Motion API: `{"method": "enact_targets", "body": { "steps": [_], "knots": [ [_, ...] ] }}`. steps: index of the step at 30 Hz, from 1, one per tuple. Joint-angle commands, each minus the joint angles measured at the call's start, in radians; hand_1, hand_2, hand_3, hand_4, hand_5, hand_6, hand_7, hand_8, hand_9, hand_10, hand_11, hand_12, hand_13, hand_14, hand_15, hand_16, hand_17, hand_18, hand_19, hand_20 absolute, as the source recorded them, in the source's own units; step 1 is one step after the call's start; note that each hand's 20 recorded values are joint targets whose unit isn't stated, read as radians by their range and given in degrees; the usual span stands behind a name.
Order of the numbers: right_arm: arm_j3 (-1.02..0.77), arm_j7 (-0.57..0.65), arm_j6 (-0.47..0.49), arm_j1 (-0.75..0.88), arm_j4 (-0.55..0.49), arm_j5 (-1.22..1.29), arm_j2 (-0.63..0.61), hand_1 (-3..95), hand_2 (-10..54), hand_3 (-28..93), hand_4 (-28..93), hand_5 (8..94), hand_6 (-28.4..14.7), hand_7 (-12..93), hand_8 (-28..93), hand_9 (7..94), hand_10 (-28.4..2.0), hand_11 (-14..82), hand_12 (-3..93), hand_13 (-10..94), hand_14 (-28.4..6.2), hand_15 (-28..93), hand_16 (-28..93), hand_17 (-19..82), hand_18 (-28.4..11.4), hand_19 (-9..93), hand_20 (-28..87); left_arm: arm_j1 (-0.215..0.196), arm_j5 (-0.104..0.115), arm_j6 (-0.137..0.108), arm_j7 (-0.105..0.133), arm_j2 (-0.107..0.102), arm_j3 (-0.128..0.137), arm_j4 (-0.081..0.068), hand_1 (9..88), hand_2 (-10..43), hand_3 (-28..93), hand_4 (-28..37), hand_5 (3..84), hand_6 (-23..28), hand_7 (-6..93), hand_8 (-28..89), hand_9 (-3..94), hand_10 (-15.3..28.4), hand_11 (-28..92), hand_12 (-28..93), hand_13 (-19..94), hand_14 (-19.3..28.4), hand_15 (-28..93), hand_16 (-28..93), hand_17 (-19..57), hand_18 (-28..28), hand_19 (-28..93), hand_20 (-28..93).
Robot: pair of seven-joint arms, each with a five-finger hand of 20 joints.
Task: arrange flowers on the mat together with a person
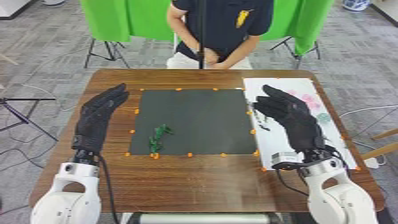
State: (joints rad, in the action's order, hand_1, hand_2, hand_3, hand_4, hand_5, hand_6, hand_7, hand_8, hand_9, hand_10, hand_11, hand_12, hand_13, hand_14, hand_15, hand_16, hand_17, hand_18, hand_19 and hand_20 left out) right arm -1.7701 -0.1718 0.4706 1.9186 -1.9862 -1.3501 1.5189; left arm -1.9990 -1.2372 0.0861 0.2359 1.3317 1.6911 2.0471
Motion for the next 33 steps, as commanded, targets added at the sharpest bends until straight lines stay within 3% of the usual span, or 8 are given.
{"method": "enact_targets", "body": {
  "steps": [1, 7, 10, 18, 25, 27, 30, 33],
  "knots": [
    [0.058, -0.073, -0.275, 0.005, -0.05, -0.039, -0.129, 28.0, -9.5, 56, -28, 46.8, -3.8, 11, -8, 51.9, -16.1, 6.7, 15.3, 47, -15.6, 14, 20, 34, -18.6, 8, 34, -0.005, -0.006, 0.003, -0.008, 0.003, 0.001, -0.001, 28.9, -3.4, 63, -16.8, 45.3, 4.3, 12.4, -5, 42.5, 12.9, 16, 15, 30, 15.6, 8, 5, 1.8, 9.0, 1, 13],
    [0.03, -0.001, -0.56, 0.018, -0.103, -0.196, -0.196, 41.0, -9.5, 50, -28, 57.9, -5.0, 14, -9, 67.8, -16.4, 17.4, 17.8, 67, -13.4, 26, 22, 50, -15.1, 33, 53, -0.001, -0.004, 0.001, -0.011, -0.016, 0.002, -0.002, 29.2, -3.3, 63, -16.6, 45.2, 4.3, 12.5, -5, 42.6, 12.9, 16, 15, 30, 15.6, 8, 5, 1.8, 9.1, 1, 13],
    [-0.065, 0.053, -0.493, -0.006, -0.113, -0.435, -0.097, 40.3, -9.5, 56, -28, 62.1, -4.7, 15, -9, 71.9, -16.2, 20.6, 18.9, 72, -12.3, 32, 22, 53, -14.2, 46, 54, 0.001, -0.005, -0.001, -0.01, -0.019, 0.003, -0.002, 29.3, -3.2, 62, -16.5, 45.2, 4.3, 12.5, -5, 42.6, 12.9, 16, 15, 30, 15.6, 8, 5, 1.8, 9.1, 1, 13],
    [-0.157, 0.146, -0.501, 0.055, -0.091, -0.922, -0.221, 41.7, -9.5, 57, -28, 64.8, -4.1, 16, -9, 74.8, -15.3, 22.5, 19.9, 76, -11.2, 36, 23, 54, -13.2, 57, 47, -0.002, -0.001, -0.017, -0.011, -0.036, 0.0, 0.002, 29.4, -3.4, 62, -16.3, 45.2, 4.3, 12.6, -5, 42.6, 13.0, 16, 15, 30, 15.7, 8, 5, 1.8, 9.1, 1, 13],
    [-0.155, 0.264, -0.464, 0.116, -0.061, -1.092, -0.335, 63.6, -9.5, 4, -16, 68.8, -3.3, 16, -9, 79.0, -14.5, 23.3, 20.5, 81, -9.4, 38, 24, 59, -11.2, 66, 41, 0.001, -0.01, -0.023, -0.007, -0.041, -0.005, 0.003, 29.7, -3.4, 62, -16.2, 45.2, 4.3, 12.6, -5, 42.5, 13.0, 16, 15, 30, 15.7, 8, 5, 1.7, 9.1, 1, 13],
    [-0.156, 0.285, -0.447, 0.126, -0.056, -1.113, -0.349, 64.3, -9.5, 1, -13, 69.4, -3.2, 16, -9, 80.0, -14.0, 23.1, 20.3, 82, -8.9, 39, 24, 61, -10.7, 68, 40, 0.001, -0.011, -0.027, -0.008, -0.044, -0.006, 0.004, 29.7, -3.4, 62, -16.2, 45.2, 4.3, 12.7, -5, 42.5, 13.0, 16, 15, 30, 15.6, 8, 5, 1.7, 9.1, 1, 13],
    [-0.16, 0.311, -0.419, 0.134, -0.052, -1.144, -0.357, 70.0, -9.5, -25, 20, 69.7, -3.1, 16, -9, 80.3, -13.8, 23.0, 20.3, 82, -8.6, 39, 24, 61, -10.3, 71, 35, -0.004, -0.008, -0.035, -0.006, -0.044, -0.005, 0.007, 29.9, -3.3, 62, -16.2, 45.2, 4.4, 12.7, -5, 42.5, 13.0, 16, 15, 30, 15.6, 8, 5, 1.7, 9.1, 1, 13],
    [-0.158, 0.341, -0.387, 0.139, -0.046, -1.153, -0.368, 68.9, -9.5, -28, 36, 69.7, -2.9, 16, -9, 80.3, -13.7, 23.0, 20.4, 82, -8.3, 39, 25, 61, -10.2, 71, 35, -0.008, -0.008, -0.036, -0.007, -0.045, -0.002, 0.009, 29.9, -3.5, 62, -16.1, 45.2, 4.4, 12.6, -5, 42.5, 12.9, 16, 15, 30, 15.6, 8, 5, 1.7, 9.1, 1, 13]
  ]
}}
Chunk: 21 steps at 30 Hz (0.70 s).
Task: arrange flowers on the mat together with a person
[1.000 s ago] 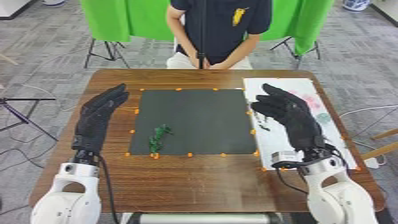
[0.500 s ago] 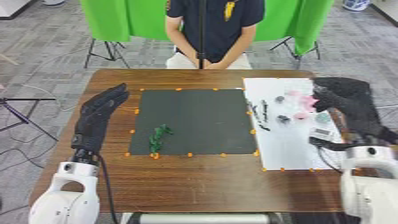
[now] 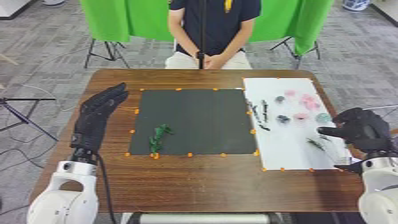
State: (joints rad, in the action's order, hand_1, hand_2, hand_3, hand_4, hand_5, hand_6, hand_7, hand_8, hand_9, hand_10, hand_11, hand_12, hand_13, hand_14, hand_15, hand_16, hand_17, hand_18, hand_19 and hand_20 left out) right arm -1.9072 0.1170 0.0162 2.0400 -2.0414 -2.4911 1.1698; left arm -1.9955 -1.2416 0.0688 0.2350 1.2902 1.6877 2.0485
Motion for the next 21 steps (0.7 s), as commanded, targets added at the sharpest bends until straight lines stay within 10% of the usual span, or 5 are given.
{"method": "enact_targets", "body": {
  "steps": [1, 21],
  "knots": [
    [-0.022, 0.056, 0.079, 0.019, 0.011, -0.008, -0.019, 68.9, -9.5, -28, 37, 69.7, -2.9, 16, -9, 80.3, -13.7, 23.0, 20.4, 82, -8.3, 39, 25, 61, -10.2, 71, 35, -0.013, -0.004, -0.019, -0.007, -0.003, 0.002, 0.009, 29.9, -3.5, 62, -16.1, 45.2, 4.4, 12.6, -5, 42.5, 13.0, 16, 15, 30, 15.6, 8, 5, 1.7, 9.2, 1, 13],
    [0.009, 0.096, 0.089, 0.0, 0.117, -0.074, 0.001, 70.8, -9.5, -28, 37, 74.5, -1.6, 17, -9, 85.5, -11.2, 22.7, 20.0, 88, -6.2, 38, 25, 65, -8.5, 77, 34, -0.023, 0.0, -0.021, -0.019, -0.003, 0.004, 0.014, 30.1, -3.4, 62, -16.1, 45.1, 4.4, 12.6, -5, 42.4, 12.9, 16, 15, 30, 15.5, 8, 6, 1.5, 9.3, 1, 13]
  ]
}}
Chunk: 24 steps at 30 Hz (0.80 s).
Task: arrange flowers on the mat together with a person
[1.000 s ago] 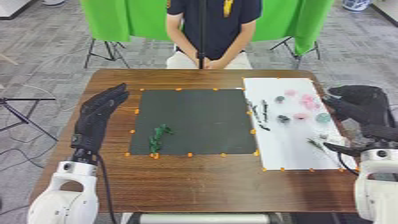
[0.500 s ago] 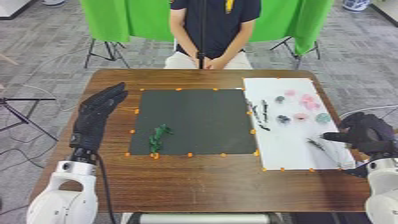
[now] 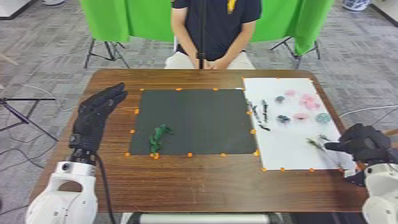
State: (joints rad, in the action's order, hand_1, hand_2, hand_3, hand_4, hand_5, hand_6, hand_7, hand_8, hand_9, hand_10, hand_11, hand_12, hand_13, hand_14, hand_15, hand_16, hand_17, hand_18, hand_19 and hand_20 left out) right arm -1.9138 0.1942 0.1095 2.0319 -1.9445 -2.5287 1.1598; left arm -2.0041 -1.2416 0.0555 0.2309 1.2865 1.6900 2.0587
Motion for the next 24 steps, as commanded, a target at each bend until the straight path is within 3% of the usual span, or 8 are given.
{"method": "enact_targets", "body": {
  "steps": [1, 3, 5, 7, 8, 11, 12, 24],
  "knots": [
    [0.013, 0.011, -0.003, 0.008, 0.024, -0.036, 0.016, 71.4, -9.5, -28, 37, 75.0, -1.5, 17, -10, 86.0, -11.1, 22.6, 19.9, 89, -6.1, 38, 25, 65, -8.5, 77, 34, -0.014, 0.0, -0.011, -0.016, -0.001, 0.0, 0.004, 30.1, -3.5, 62, -16.0, 45.1, 4.4, 12.6, -5, 42.4, 12.9, 16, 15, 30, 15.5, 8, 6, 1.5, 9.3, 1, 13],
    [0.019, 0.009, -0.013, 0.009, 0.029, -0.036, 0.018, 71.4, -9.5, -25, 39, 75.8, -1.2, 17, -10, 87.0, -10.9, 22.6, 19.8, 90, -5.8, 37, 26, 65, -8.3, 78, 33, -0.014, 0.001, -0.01, -0.015, -0.002, 0.0, 0.002, 30.1, -3.5, 62, -15.9, 45.1, 4.4, 12.5, -5, 42.4, 12.9, 16, 15, 30, 15.5, 8, 6, 1.4, 9.3, 1, 13],
    [0.02, 0.003, -0.026, 0.012, 0.036, -0.037, 0.024, 49.7, -9.5, 49, -19, 77.6, -0.6, 18, -7, 88.6, -10.5, 22.8, 19.9, 92, -5.2, 37, 27, 66, -7.8, 86, 16, -0.016, 0.002, -0.008, -0.017, -0.002, 0.0, 0.004, 30.2, -3.3, 61, -16.0, 45.0, 4.4, 12.5, -5, 42.4, 12.9, 16, 15, 30, 15.6, 8, 6, 1.4, 9.3, 1, 13],
    [0.024, 0.0, -0.042, 0.01, 0.043, -0.027, 0.027, 51.1, -9.5, 54, -27, 78.7, -0.7, 18, 1, 89.7, -10.4, 23.1, 19.9, 93, -5.1, 36, 28, 66, -7.8, 86, 19, -0.014, 0.002, -0.007, -0.018, -0.001, -0.002, 0.002, 30.1, -3.3, 62, -15.9, 45.1, 4.4, 12.4, -5, 42.4, 12.9, 16, 15, 30, 15.6, 8, 6, 1.4, 9.4, 1, 13],
    [0.025, -0.002, -0.048, 0.01, 0.046, -0.023, 0.028, 55.7, -9.5, 46, -24, 79.7, -0.7, 17, 3, 90.4, -10.3, 22.7, 20.9, 93, -5.0, 37, 28, 67, -7.8, 86, 20, -0.018, 0.002, -0.006, -0.019, 0.0, -0.001, 0.005, 30.1, -3.2, 61, -15.9, 45.1, 4.4, 12.5, -5, 42.4, 12.9, 16, 15, 30, 15.6, 8, 6, 1.4, 9.4, 1, 13],
    [0.023, -0.002, -0.089, 0.019, 0.045, 0.008, 0.037, 81.2, -9.5, -19, 27, 82.7, -0.4, 18, 6, 92.9, -10.0, 22.2, 23.0, 94, -4.3, 41, 26, 69, -7.8, 85, 26, -0.015, 0.002, -0.002, -0.021, -0.001, 0.0, 0.003, 30.1, -3.2, 61, -15.9, 45.1, 4.4, 12.5, -5, 42.4, 12.9, 16, 15, 30, 15.7, 8, 6, 1.3, 9.4, 1, 13],
    [0.025, -0.002, -0.101, 0.018, 0.044, 0.022, 0.038, 83.9, -9.5, -25, 32, 83.6, -0.2, 18, 7, 93.4, -9.9, 22.9, 22.9, 94, -4.1, 42, 25, 69, -7.8, 86, 26, -0.015, 0.002, -0.003, -0.022, -0.001, 0.001, 0.003, 30.1, -3.2, 62, -15.9, 45.1, 4.5, 12.5, -5, 42.4, 12.9, 16, 15, 30, 15.7, 8, 6, 1.3, 9.5, 1, 13],
    [0.104, 0.056, -0.212, -0.053, -0.082, 0.138, 0.076, 87.4, -8.5, -28, 41, 87.1, 0.3, 19, 8, 93.7, -9.9, 31.0, 18.8, 94, -3.4, 50, 22, 71, -8.0, 91, 25, -0.017, 0.003, -0.003, -0.032, -0.001, 0.009, 0.007, 30.0, -3.1, 61, -16.2, 45.1, 4.5, 12.3, -5, 42.4, 13.0, 16, 15, 30, 15.8, 8, 6, 1.2, 9.6, 1, 13]
  ]
}}
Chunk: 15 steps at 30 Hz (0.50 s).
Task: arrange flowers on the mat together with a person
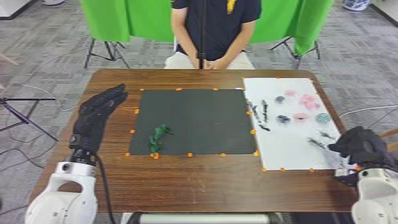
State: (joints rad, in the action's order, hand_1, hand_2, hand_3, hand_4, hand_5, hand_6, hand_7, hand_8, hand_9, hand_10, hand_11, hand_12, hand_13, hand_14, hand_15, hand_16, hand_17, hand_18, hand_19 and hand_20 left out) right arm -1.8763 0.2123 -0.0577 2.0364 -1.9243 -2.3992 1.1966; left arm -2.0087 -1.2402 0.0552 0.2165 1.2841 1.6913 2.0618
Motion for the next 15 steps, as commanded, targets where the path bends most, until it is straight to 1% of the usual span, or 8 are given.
{"method": "enact_targets", "body": {
  "steps": [1, 2, 4, 5, 7, 11, 14, 15],
  "knots": [
    [0.089, 0.043, -0.045, -0.073, -0.113, 0.012, 0.039, 87.5, -8.5, -28, 41, 87.1, 0.3, 19, 8, 93.7, -9.9, 31.3, 18.6, 94, -3.4, 50, 22, 71, -8.0, 91, 25, -0.013, 0.002, -0.002, -0.02, 0.001, 0.009, 0.004, 30.0, -3.1, 61, -16.2, 45.1, 4.5, 12.3, -5, 42.4, 13.0, 16, 15, 30, 15.8, 8, 6, 1.2, 9.6, 1, 13],
    [0.103, 0.041, -0.035, -0.083, -0.129, 0.005, 0.051, 87.4, -8.6, -28, 42, 87.2, 0.3, 19, 8, 93.7, -9.9, 31.5, 18.5, 94, -3.4, 50, 22, 71, -8.0, 91, 25, -0.009, 0.002, 0.004, -0.024, 0.0, 0.009, 0.001, 30.0, -3.1, 61, -16.2, 45.1, 4.5, 12.3, -5, 42.4, 13.0, 16, 15, 30, 15.8, 8, 6, 1.2, 9.6, 1, 13],
    [0.151, 0.035, -0.032, -0.122, -0.141, -0.004, 0.076, 87.3, -8.8, -28, 42, 87.3, 0.3, 19, 8, 93.7, -9.9, 32.4, 18.2, 94, -3.4, 51, 22, 71, -8.2, 92, 25, -0.012, 0.002, 0.0, -0.027, -0.006, 0.014, 0.001, 29.9, -3.0, 61, -16.1, 45.0, 4.5, 12.2, -5, 42.4, 12.9, 16, 15, 30, 15.7, 8, 6, 1.2, 9.6, 1, 13],
    [0.174, 0.035, -0.025, -0.131, -0.151, -0.002, 0.088, 87.3, -8.9, -28, 43, 87.4, 0.3, 19, 8, 93.7, -9.9, 32.6, 18.1, 94, -3.4, 52, 22, 71, -8.1, 92, 25, -0.01, 0.001, 0.003, -0.035, -0.009, 0.016, -0.002, 29.8, -3.0, 61, -16.1, 45.0, 4.5, 12.3, -5, 42.4, 12.9, 16, 15, 30, 15.7, 8, 6, 1.2, 9.6, 1, 13],
    [0.228, 0.021, -0.016, -0.164, -0.153, -0.012, 0.12, 87.3, -9.0, -28, 43, 87.5, 0.3, 19, 8, 93.7, -9.9, 33.1, 18.0, 94, -3.2, 52, 21, 71, -8.2, 92, 25, -0.014, 0.005, -0.002, -0.037, -0.014, 0.022, -0.003, 29.8, -3.1, 61, -16.0, 45.0, 4.5, 12.3, -5, 42.4, 13.0, 16, 15, 30, 15.8, 8, 6, 1.1, 9.7, 1, 13],
    [0.344, 0.011, -0.001, -0.238, -0.126, -0.025, 0.195, 87.2, -9.4, -28, 43, 87.8, 0.4, 19, 9, 93.7, -9.8, 33.7, 17.5, 94, -3.1, 53, 21, 71, -8.1, 93, 26, -0.013, 0.009, -0.012, -0.039, -0.028, 0.028, -0.008, 29.7, -3.2, 61, -15.9, 44.9, 4.5, 12.2, -5, 42.4, 13.0, 16, 15, 30, 15.8, 8, 6, 1.1, 9.7, 1, 13],
    [0.409, 0.01, 0.033, -0.272, -0.101, -0.049, 0.273, 87.2, -9.4, -28, 44, 87.9, 0.5, 19, 9, 93.7, -9.7, 34.2, 17.4, 94, -3.0, 53, 21, 72, -8.2, 93, 26, -0.012, 0.016, -0.016, -0.042, -0.04, 0.03, -0.015, 29.7, -3.2, 62, -15.9, 44.8, 4.5, 12.2, -5, 42.3, 12.9, 16, 15, 30, 15.8, 8, 6, 1.1, 9.7, 1, 13],
    [0.425, 0.01, 0.055, -0.28, -0.094, -0.055, 0.299, 87.2, -9.5, -28, 44, 88.0, 0.5, 19, 9, 93.7, -9.7, 34.4, 17.4, 94, -3.1, 53, 21, 72, -8.2, 93, 26, -0.015, 0.019, -0.022, -0.042, -0.043, 0.031, -0.016, 29.6, -3.3, 62, -15.9, 44.8, 4.5, 12.2, -5, 42.3, 12.9, 16, 15, 30, 15.8, 8, 6, 1.1, 9.7, 1, 13]
  ]
}}
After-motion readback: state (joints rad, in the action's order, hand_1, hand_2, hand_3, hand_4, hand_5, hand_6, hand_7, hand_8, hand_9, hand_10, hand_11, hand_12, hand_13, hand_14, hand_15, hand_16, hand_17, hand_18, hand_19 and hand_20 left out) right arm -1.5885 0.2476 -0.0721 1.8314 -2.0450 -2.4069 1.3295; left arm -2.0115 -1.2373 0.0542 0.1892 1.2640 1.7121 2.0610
